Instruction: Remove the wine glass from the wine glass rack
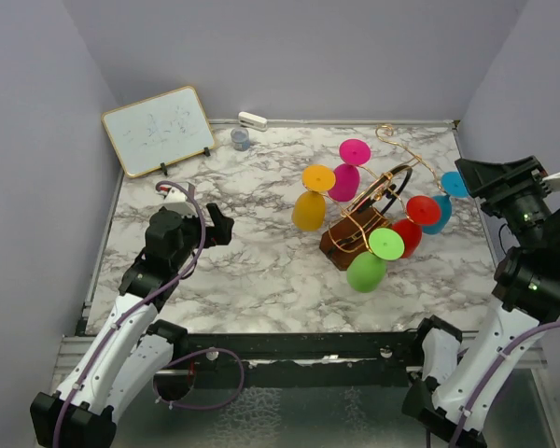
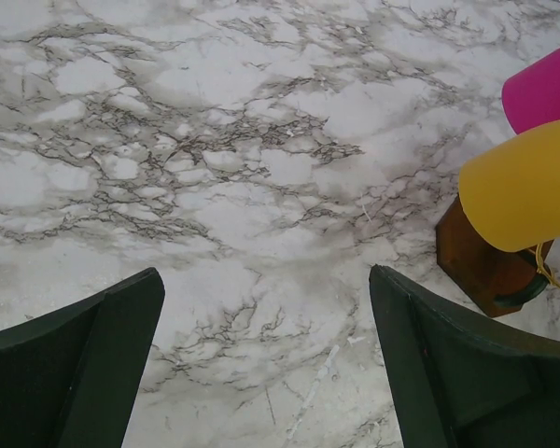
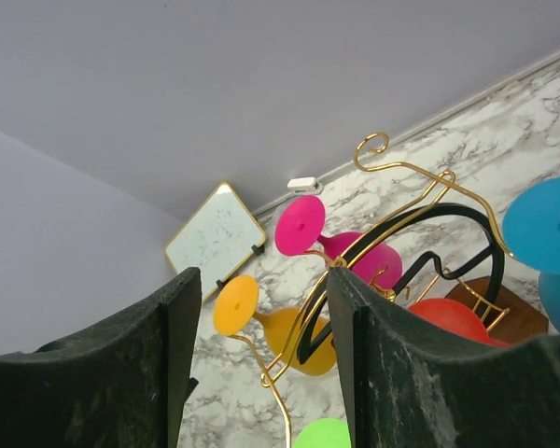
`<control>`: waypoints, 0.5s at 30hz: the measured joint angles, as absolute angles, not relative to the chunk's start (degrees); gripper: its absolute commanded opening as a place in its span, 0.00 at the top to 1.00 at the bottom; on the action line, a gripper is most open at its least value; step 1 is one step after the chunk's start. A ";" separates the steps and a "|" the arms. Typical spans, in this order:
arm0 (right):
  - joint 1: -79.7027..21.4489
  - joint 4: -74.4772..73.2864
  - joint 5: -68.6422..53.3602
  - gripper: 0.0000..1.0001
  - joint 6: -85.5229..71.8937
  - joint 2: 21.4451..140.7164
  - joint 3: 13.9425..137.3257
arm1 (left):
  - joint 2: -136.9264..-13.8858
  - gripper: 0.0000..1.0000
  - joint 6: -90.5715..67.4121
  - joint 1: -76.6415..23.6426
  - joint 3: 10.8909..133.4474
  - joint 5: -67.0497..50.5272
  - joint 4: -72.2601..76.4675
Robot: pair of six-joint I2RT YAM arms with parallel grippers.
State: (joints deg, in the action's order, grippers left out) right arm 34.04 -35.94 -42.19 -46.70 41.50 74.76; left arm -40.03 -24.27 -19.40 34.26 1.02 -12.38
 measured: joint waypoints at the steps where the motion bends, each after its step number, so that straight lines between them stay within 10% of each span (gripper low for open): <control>1: 34.04 -35.94 -42.57 0.35 -46.57 42.33 75.31 | -40.03 0.06 -24.25 -19.49 34.28 1.13 -12.38; 15: 34.04 -43.68 -35.70 0.35 -50.81 46.04 64.95 | -40.05 0.06 -23.38 -20.01 34.28 2.87 -12.53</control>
State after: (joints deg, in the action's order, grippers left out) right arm 34.04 -43.68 -35.70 -50.81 46.04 64.95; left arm -40.05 -23.38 -20.01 34.28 2.87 -12.53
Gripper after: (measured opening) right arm 0.656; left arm 0.944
